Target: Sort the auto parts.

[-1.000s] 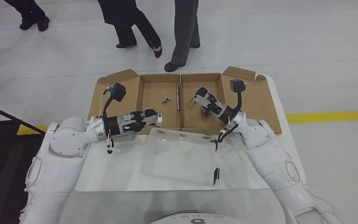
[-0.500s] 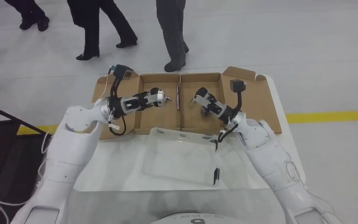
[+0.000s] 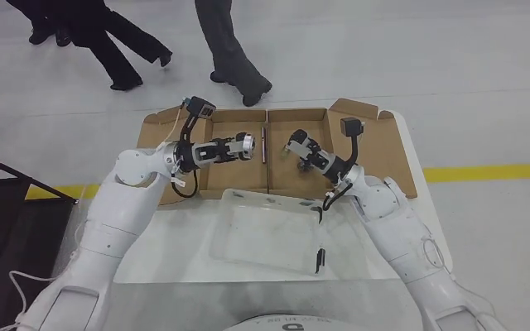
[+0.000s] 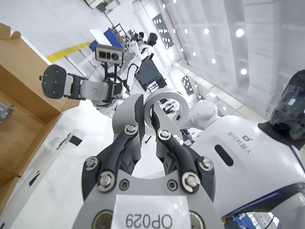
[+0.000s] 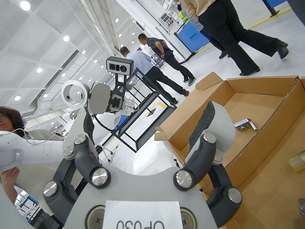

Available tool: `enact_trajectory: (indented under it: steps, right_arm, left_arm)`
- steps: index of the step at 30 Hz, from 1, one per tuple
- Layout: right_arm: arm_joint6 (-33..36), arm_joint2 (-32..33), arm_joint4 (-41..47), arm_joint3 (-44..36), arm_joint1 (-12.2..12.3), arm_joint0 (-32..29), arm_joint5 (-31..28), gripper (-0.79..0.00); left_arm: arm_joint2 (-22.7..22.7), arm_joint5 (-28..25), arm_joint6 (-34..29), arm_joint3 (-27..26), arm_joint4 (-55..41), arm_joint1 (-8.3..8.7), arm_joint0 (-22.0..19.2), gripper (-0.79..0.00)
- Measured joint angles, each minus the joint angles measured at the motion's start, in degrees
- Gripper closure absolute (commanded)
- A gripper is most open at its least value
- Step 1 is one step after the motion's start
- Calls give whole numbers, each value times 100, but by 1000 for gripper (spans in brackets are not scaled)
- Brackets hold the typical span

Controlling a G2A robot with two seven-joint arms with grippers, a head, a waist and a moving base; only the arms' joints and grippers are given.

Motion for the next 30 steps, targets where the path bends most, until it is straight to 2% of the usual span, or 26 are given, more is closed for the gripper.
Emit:
enact_trajectory:
  steps: [9, 16, 18, 22, 23, 26, 30]
  right_arm:
    - [0, 0, 0, 0, 0, 0, 0, -785]
    - [0, 0, 0, 0, 0, 0, 0, -785]
    - [0, 0, 0, 0, 0, 0, 0, -785]
    - [0, 0, 0, 0, 0, 0, 0, -785]
    - [0, 0, 0, 0, 0, 0, 0, -785]
    - [0, 0, 0, 0, 0, 0, 0, -785]
    - [0, 0, 0, 0, 0, 0, 0, -785]
  left_arm:
    - [-2, 4, 18, -10, -17, 0, 7, 0]
    - [-198, 14, 290, -434, -90, 13, 118, 0]
    - [-372, -50, 649, -502, 226, 34, 148, 0]
    - [-933, 122, 2141, -935, 1813, 113, 456, 0]
    - [-1093, 281, 2657, -1224, 2431, 133, 629, 0]
    - [-1348, 765, 3686, -2032, 3881, 164, 1095, 0]
    - [-1380, 1666, 4548, -2843, 5517, 168, 1557, 0]
